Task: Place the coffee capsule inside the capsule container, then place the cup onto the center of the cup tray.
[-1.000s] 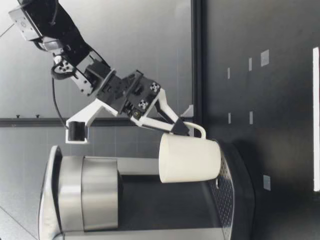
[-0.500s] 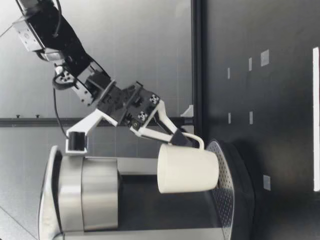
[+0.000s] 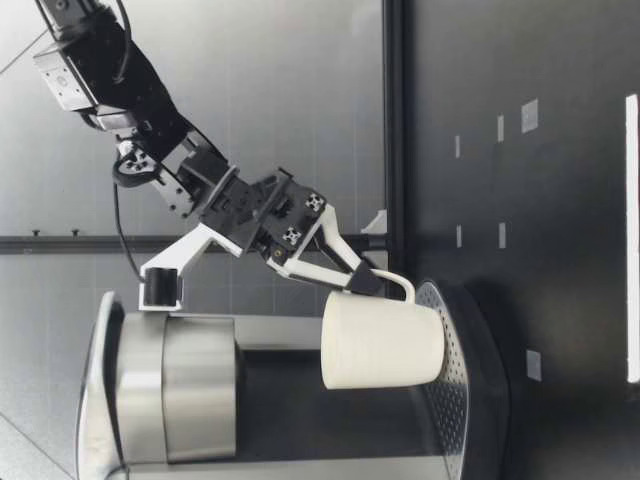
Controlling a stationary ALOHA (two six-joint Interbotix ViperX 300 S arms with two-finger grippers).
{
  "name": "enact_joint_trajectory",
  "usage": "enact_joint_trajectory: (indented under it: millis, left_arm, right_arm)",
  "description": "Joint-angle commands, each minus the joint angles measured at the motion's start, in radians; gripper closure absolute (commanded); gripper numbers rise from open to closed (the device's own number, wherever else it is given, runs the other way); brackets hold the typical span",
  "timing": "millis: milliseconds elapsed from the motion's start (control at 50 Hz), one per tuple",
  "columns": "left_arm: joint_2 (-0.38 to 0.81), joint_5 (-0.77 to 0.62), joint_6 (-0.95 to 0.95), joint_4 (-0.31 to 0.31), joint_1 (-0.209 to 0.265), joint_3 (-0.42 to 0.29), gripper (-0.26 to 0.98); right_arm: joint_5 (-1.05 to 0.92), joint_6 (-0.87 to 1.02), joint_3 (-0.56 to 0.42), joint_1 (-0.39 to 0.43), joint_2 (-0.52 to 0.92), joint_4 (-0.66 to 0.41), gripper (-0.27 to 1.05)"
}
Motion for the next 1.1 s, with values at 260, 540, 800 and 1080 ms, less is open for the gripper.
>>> enact_joint_trajectory:
  millis: [260, 540, 800, 1080]
  left_arm:
    - [-0.006, -0.011, -0.003, 0.003, 0.0, -0.008, 0.56]
    - [-0.006, -0.023, -0.006, 0.003, 0.0, -0.005, 0.56]
    - [-0.006, -0.066, -0.008, 0.017, 0.0, -0.003, 0.56]
    - [0.002, -0.196, -0.034, 0.067, 0.087, 0.015, 0.56]
  right_arm:
    - [0.012, 0.037, -0.035, 0.015, -0.029, 0.009, 0.16]
    - [0.006, 0.043, -0.009, 0.009, -0.069, 0.005, 0.16]
    - [-0.025, 0.037, 0.107, -0.018, -0.14, 0.006, 0.16]
    - [-0.118, 0.031, 0.279, -0.032, -0.275, 0.009, 0.16]
